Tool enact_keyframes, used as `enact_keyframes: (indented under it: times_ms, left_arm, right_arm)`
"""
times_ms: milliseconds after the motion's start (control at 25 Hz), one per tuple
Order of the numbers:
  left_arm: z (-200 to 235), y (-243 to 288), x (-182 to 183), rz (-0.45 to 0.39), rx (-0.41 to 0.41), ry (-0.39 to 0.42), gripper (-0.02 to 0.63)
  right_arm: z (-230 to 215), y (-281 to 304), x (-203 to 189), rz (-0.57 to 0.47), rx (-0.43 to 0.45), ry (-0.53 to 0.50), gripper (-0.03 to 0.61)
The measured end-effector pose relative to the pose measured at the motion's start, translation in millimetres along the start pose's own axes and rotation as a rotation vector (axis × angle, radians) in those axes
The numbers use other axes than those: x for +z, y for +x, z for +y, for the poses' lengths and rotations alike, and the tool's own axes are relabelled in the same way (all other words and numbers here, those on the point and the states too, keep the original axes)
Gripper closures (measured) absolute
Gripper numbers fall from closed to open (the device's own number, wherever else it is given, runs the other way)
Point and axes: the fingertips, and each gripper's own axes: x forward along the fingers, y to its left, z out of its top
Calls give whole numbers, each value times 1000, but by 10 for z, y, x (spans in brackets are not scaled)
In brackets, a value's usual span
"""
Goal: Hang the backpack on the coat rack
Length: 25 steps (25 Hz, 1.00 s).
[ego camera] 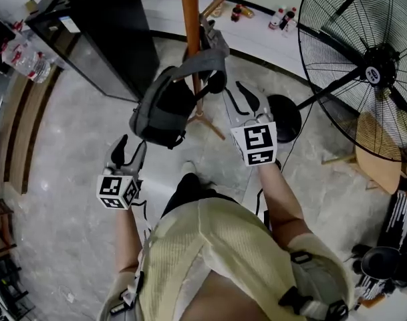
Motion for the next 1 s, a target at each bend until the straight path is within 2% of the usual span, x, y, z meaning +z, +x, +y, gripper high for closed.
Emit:
enact_keyframes:
  times_ms: [200,280,360,520,960,1000]
  left_arm:
    - [-163,2,536,-95,-34,27,382]
    - [-237,-7,709,-126,-46,44,422]
    - [-286,-12,860,-152,-46,57,428]
    - [-381,-9,1114,-189,-69,37,430]
    - [-535,105,1526,-178,-74,21,431]
    - [-540,115,1539,-175,-73,13,447]
  right_arm:
    - [27,-119,120,-28,3,21,446]
    - [24,-163,142,-35,2,32,446]
    - [9,-213,156,-41,-2,48,446]
    - [-38,-326,189,-54,-13,92,450]
    - [-100,-570,336,-105,-27,176,499]
    - [-97,-588,354,-114,-22,181,503]
